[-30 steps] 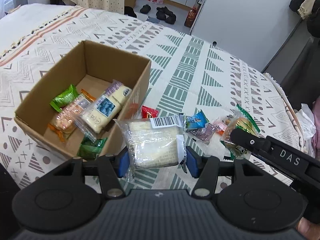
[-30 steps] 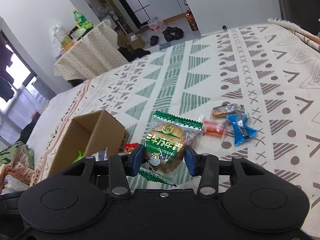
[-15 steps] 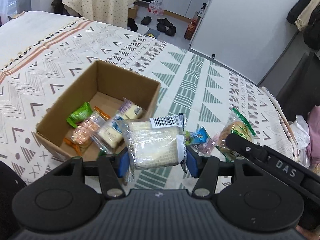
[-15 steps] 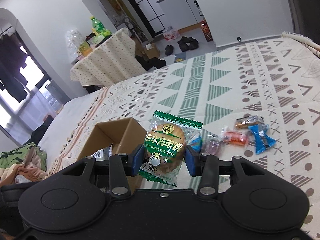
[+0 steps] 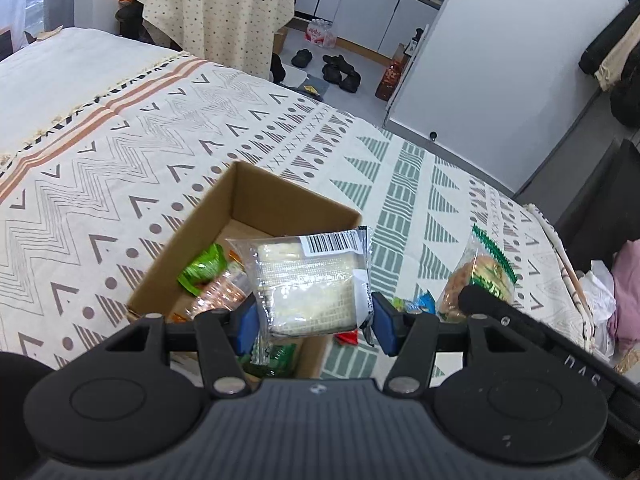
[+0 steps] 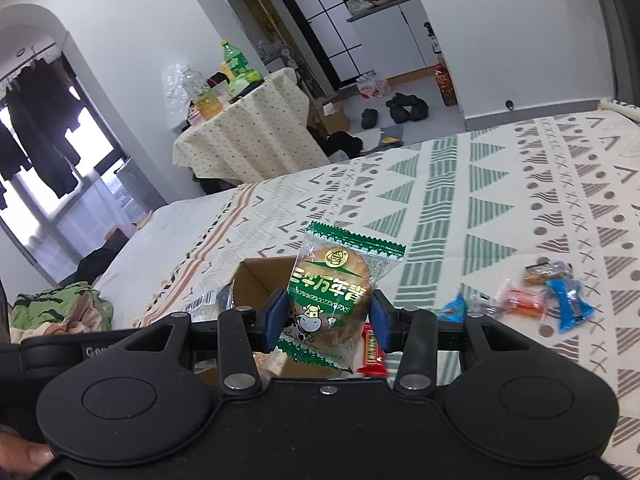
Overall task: Organize snacks
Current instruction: 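Carry both snacks over the cardboard box and open both grippers to drop them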
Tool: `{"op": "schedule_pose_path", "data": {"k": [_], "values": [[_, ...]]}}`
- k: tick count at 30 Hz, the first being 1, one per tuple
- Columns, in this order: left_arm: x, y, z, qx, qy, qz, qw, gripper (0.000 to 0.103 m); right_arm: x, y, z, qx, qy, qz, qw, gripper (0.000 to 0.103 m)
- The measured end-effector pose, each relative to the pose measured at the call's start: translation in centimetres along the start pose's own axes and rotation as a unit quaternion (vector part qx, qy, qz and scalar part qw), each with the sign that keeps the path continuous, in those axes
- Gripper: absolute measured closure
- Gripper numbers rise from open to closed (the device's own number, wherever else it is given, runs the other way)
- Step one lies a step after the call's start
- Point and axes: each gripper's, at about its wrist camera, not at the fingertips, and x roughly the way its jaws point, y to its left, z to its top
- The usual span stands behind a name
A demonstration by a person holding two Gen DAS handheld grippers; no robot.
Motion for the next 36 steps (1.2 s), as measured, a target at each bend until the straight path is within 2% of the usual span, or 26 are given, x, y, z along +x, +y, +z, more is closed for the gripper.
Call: {"op": "schedule_pose_path", "data": {"k": [9, 20, 32, 36], "values": [[0.4, 3.4, 1.3, -0.025, 0.003, -0.002, 0.9997, 0.047, 2.1, 2.1, -0.8, -0.008, 0.011, 0.002, 1.0, 0.06], [3.1, 6.9, 1.5, -0.053, 0.04, 0.004, 0.9978, 0.046, 5.3, 4.3, -1.9, -0.033, 0.046, -0.007, 0.998, 0.06], [3.9, 9.4, 2.2, -0.068, 0.047, 0.012, 0.9965, 0.038, 7.5, 6.0, -2.9, -0.053, 0.072, -0.007, 0.996, 0.059], [3.9, 9.3, 2.2, -0.06, 0.048, 0.015, 0.9969, 0.027, 7.8, 6.2, -2.9, -0.046, 0.063, -0.001, 0.997, 0.059]]}}
